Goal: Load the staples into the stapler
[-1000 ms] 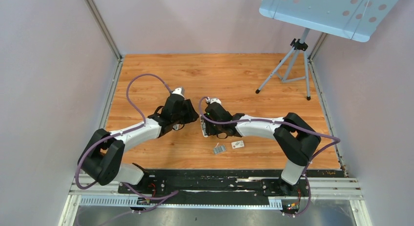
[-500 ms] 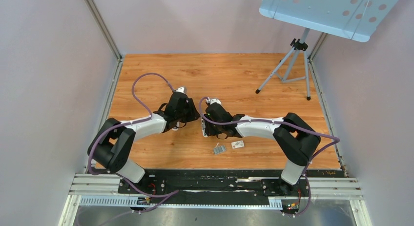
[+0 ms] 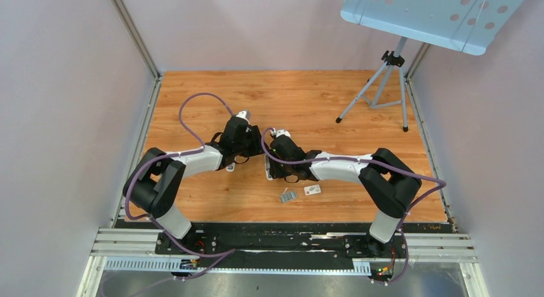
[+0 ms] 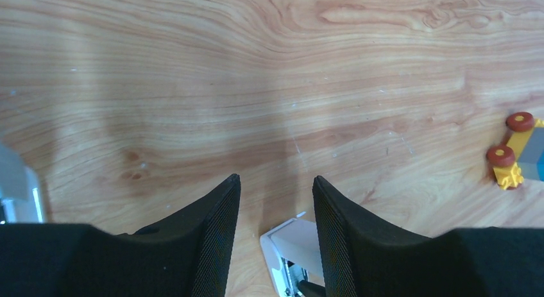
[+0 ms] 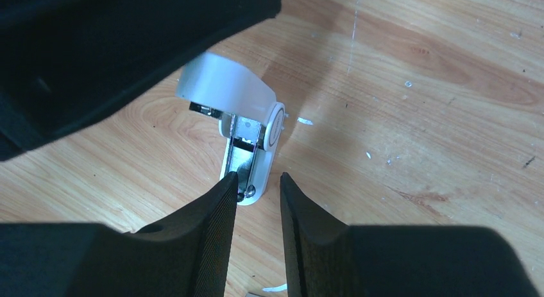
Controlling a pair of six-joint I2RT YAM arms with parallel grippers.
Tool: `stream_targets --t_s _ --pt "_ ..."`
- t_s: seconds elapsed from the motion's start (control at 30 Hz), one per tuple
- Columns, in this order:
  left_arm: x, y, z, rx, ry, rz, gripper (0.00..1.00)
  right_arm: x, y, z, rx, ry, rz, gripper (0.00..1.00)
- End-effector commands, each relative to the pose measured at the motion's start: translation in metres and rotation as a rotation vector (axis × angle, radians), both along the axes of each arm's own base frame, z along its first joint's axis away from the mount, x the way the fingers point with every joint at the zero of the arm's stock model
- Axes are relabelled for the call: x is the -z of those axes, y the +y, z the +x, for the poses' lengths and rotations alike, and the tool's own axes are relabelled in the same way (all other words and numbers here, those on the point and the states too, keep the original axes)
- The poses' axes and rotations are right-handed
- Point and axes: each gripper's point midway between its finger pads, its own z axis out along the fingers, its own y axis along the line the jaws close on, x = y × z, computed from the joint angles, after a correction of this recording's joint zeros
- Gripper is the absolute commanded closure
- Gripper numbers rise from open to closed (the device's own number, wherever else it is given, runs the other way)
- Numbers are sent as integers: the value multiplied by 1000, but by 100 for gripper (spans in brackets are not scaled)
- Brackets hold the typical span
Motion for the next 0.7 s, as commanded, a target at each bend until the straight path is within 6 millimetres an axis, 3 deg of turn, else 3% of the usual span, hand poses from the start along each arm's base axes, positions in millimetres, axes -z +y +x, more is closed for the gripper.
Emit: stream_targets --t_s 0.0,0.23,0.43,0.67 --pt "-6 -14 3 78 -41 -54 51 27 -18 -6 -7 42 -90 66" --pt "-14 -25 -8 166 -53 -96 51 32 -21 -7 -6 49 -105 67" --pt "-11 -17 -22 160 -25 -94 57 29 -21 -5 1 40 -102 68" --pt "-24 -18 -31 171 -41 -139 62 33 -24 -5 11 43 -111 68"
